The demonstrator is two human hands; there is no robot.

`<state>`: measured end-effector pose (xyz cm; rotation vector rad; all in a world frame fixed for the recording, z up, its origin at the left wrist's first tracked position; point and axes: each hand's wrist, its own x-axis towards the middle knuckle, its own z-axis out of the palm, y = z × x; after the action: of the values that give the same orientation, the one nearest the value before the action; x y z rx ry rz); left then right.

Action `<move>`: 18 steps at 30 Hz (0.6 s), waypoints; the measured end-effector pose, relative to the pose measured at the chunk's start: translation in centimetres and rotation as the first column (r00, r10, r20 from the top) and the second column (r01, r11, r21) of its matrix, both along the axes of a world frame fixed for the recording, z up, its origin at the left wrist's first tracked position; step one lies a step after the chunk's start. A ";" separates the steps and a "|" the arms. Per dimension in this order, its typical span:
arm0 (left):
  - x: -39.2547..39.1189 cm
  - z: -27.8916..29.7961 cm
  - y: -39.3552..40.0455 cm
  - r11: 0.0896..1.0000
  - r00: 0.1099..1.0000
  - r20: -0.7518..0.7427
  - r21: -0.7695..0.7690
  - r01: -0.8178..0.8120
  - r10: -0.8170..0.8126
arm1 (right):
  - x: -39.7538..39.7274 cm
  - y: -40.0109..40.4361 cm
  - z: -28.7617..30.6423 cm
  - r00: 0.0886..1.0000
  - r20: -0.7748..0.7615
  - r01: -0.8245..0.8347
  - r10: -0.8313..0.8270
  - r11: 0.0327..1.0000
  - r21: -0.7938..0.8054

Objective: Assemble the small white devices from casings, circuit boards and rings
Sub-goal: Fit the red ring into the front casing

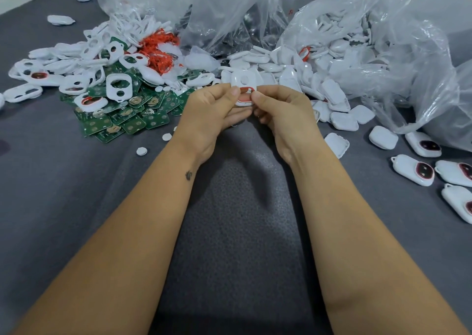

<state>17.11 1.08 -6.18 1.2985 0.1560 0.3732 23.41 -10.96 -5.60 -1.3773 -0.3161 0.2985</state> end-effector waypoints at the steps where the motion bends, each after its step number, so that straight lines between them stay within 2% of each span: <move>1: 0.0 0.0 0.0 1.000 1.000 0.004 -0.003 -0.001 0.001 | 0.0 0.0 0.1 1.000 -0.022 -0.015 0.016 1.000 0.022; 4: 0.0 0.1 -0.1 1.000 1.000 0.015 -0.001 -0.025 0.025 | -0.1 0.0 0.2 0.998 -0.017 -0.061 0.062 0.997 0.053; 7: 0.0 -0.1 -0.4 0.995 0.997 0.018 0.050 -0.082 0.081 | -0.3 0.2 -0.1 0.998 0.061 0.013 -0.013 1.000 -0.011; 12: -0.1 -0.1 -0.6 0.985 0.996 0.023 0.148 -0.093 0.090 | -0.4 0.4 -0.3 0.994 0.062 0.097 -0.094 0.994 -0.058; 15: 0.0 0.3 -0.6 0.995 0.997 -0.024 0.075 -0.071 0.073 | -0.4 0.4 -0.1 0.998 0.036 0.057 -0.056 0.998 -0.023; 18: -0.1 0.6 -0.4 0.999 1.000 -0.012 -0.027 -0.022 0.022 | -0.4 0.1 0.1 1.000 -0.019 -0.007 0.008 0.998 0.070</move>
<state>16.97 0.67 -5.61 1.2729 0.1843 0.3811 23.00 -10.83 -5.53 -1.3041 -0.3129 0.3043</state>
